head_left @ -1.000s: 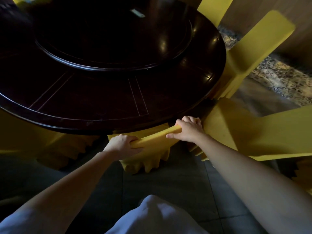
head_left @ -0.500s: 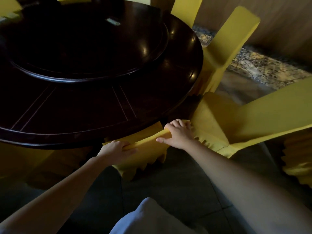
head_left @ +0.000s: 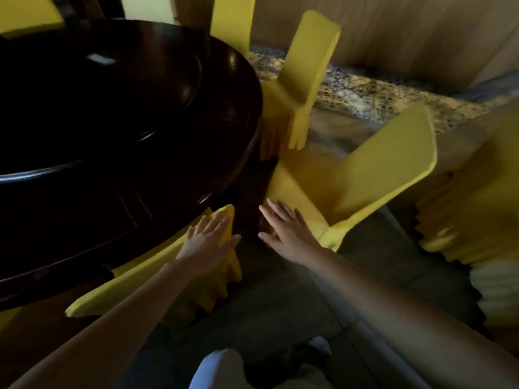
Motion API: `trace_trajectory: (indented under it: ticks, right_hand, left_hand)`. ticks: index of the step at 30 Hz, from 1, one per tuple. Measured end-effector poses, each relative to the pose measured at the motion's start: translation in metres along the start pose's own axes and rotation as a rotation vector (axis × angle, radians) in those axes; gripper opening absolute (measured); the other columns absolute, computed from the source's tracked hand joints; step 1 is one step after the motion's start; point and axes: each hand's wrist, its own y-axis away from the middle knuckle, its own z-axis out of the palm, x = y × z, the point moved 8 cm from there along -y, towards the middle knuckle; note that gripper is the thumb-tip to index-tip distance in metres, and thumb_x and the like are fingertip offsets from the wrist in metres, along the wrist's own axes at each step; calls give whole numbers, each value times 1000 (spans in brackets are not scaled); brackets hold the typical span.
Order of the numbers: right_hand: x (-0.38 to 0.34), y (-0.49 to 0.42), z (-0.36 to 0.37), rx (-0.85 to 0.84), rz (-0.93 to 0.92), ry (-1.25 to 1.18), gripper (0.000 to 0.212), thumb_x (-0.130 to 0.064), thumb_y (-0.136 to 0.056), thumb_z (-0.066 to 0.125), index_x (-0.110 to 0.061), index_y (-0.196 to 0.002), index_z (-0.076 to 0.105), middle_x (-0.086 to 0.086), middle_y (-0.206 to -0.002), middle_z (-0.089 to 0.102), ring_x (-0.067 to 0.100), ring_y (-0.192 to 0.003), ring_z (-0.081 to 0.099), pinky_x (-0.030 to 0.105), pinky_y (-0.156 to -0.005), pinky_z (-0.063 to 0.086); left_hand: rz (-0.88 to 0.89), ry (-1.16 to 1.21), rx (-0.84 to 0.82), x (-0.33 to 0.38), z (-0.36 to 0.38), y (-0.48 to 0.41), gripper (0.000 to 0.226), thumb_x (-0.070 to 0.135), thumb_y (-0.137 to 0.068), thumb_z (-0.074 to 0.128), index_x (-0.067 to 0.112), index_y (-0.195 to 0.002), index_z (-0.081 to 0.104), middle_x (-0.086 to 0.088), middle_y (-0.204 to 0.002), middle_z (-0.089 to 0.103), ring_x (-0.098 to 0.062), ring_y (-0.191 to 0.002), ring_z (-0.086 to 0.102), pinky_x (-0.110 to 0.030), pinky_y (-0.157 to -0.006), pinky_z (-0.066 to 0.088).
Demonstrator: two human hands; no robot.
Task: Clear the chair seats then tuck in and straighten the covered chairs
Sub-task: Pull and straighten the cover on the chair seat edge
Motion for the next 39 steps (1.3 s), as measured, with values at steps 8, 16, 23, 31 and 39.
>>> trace_trajectory:
  ticks: [8,16,23,31,39]
  right_hand:
    - [166,96,-66,123,236,1,68,-57,-96,30,-25,-153,9,-3,-162,-3,16,-148,-9,49,-119,2]
    - [307,206,-127,205,544,-9,70,-56,-95,35,-29,-152,6,-5,-161,-6,16,-147,-13,45,-119,-4]
    - [360,258,-143,294,632,13,73,-59,-93,35,-29,-152,5,-4,-161,-5,17,-147,-12,45,-118,-2]
    - [429,256,-162,333,694,6,70,-56,-95,38,-32,-152,4,-6,-161,-8,7,-137,-23,41,-114,-8]
    - [569,202,-226,266,724,-10,70,-58,-95,32,-33,-151,-1,-7,-159,-14,8,-136,-27,41,-112,-14]
  left_hand:
    - [321,-98,-46,207,38,-69,71,63,-90,17,30,-150,-5,8,-157,-15,-15,-144,-18,-48,-116,-9]
    - [616,-140,8,404,75,-105,75,66,-86,14,31,-150,-2,7,-159,-12,-14,-145,-15,-47,-116,-9]
    - [736,-171,-27,479,94,-111,89,75,-70,-4,34,-149,-6,10,-158,-16,-11,-143,-21,-47,-115,-12]
    - [767,-172,-16,540,96,-162,89,76,-70,-1,34,-149,-7,11,-157,-17,-8,-143,-19,-46,-117,-9]
    - [717,-116,32,634,95,-289,83,74,-79,8,33,-149,-10,10,-157,-18,-4,-139,-22,-45,-115,-10]
